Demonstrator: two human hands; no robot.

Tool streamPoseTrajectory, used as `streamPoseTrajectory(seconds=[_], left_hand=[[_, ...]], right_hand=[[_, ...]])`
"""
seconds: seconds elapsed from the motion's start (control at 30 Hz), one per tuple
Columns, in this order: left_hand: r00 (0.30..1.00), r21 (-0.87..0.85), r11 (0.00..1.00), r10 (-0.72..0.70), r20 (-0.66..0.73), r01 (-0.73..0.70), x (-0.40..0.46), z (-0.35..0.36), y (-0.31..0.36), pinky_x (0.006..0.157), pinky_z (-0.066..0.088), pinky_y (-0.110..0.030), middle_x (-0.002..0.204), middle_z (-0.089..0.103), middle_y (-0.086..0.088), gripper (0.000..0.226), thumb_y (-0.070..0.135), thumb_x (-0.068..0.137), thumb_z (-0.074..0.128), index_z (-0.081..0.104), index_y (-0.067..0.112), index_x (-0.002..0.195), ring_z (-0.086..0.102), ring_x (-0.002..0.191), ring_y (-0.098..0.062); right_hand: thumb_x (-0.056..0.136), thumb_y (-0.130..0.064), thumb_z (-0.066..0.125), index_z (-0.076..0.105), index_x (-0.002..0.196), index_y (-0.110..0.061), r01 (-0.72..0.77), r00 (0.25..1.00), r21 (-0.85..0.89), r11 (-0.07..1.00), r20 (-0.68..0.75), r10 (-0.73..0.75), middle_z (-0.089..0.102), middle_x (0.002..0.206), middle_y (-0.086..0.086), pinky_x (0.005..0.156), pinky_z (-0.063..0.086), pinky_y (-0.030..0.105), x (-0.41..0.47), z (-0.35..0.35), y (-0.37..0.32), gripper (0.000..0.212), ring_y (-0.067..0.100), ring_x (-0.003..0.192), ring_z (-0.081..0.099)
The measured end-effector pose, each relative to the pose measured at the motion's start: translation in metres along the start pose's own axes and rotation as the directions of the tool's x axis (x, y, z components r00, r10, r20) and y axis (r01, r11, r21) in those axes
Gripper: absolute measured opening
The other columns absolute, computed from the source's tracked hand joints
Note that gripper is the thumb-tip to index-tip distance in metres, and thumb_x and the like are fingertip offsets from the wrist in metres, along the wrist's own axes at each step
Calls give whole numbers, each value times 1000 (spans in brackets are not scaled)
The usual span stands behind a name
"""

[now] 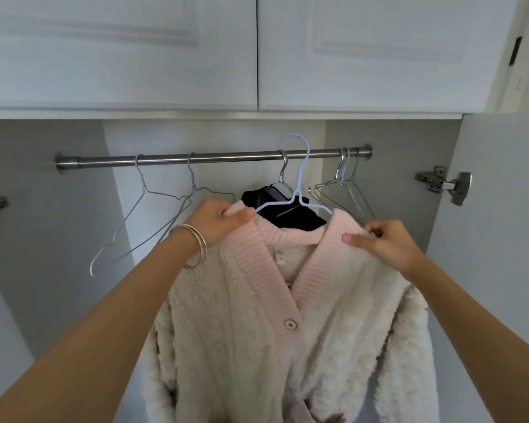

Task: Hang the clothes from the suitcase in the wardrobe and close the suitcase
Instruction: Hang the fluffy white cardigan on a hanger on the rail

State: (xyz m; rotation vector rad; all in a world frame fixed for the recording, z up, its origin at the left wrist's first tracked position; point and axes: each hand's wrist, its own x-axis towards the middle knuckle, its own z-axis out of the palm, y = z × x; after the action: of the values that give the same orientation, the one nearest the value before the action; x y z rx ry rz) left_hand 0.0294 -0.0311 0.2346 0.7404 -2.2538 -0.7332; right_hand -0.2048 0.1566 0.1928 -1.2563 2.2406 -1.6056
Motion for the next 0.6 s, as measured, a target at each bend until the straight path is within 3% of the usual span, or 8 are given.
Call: streamPoseTrajectory(seconds=[0.13,0.2,0.27,0.33,0.47,0.6], left_hand=[[998,150,989,0,58,-8,2,10,-5,52,25,-25,60,38,-2,40,43,89,51,48,10,65,36,56,-15],[997,236,972,-37,70,20,2,14,-7,55,32,-25,75,52,-8,37,41,92,47,61,7,87,47,70,-19],[992,307,948,-107,65,82,3,20,-13,70,44,-29,101,60,-14,37,38,93,46,59,11,115,55,90,-26],[982,336,931,-176,66,144,3,26,-19,89,45,-33,123,56,-16,42,39,92,47,51,16,128,56,109,-31],[969,254,948,-224,101,192,3,36,-22,96,40,-27,134,51,-13,43,34,93,48,47,16,133,51,121,-26],[975,167,969,-201,100,183,11,45,-15,98,40,-26,132,54,-12,37,26,95,46,52,14,129,51,121,-25]], right_hand=[[62,-11,83,36,52,-13,-92,995,105,990,-41,96,24,56,2,52,16,28,1,-1,4,48,16,54,24],[56,-16,85,31,48,-17,-127,989,83,988,-68,133,22,56,2,57,16,30,4,-1,8,55,18,57,23],[49,-24,86,25,41,-21,-188,977,19,982,-97,188,24,54,1,62,20,33,7,0,10,61,19,58,27],[48,-28,86,23,41,-20,-239,965,-37,970,-122,233,24,52,0,62,20,34,11,1,10,63,19,56,29],[51,-35,85,27,47,-20,-307,946,-88,948,-138,293,30,51,-1,60,24,32,20,9,5,60,21,52,33],[57,-29,85,41,47,-12,-297,951,19,955,-82,298,44,55,6,60,32,30,32,29,-8,49,21,55,44]])
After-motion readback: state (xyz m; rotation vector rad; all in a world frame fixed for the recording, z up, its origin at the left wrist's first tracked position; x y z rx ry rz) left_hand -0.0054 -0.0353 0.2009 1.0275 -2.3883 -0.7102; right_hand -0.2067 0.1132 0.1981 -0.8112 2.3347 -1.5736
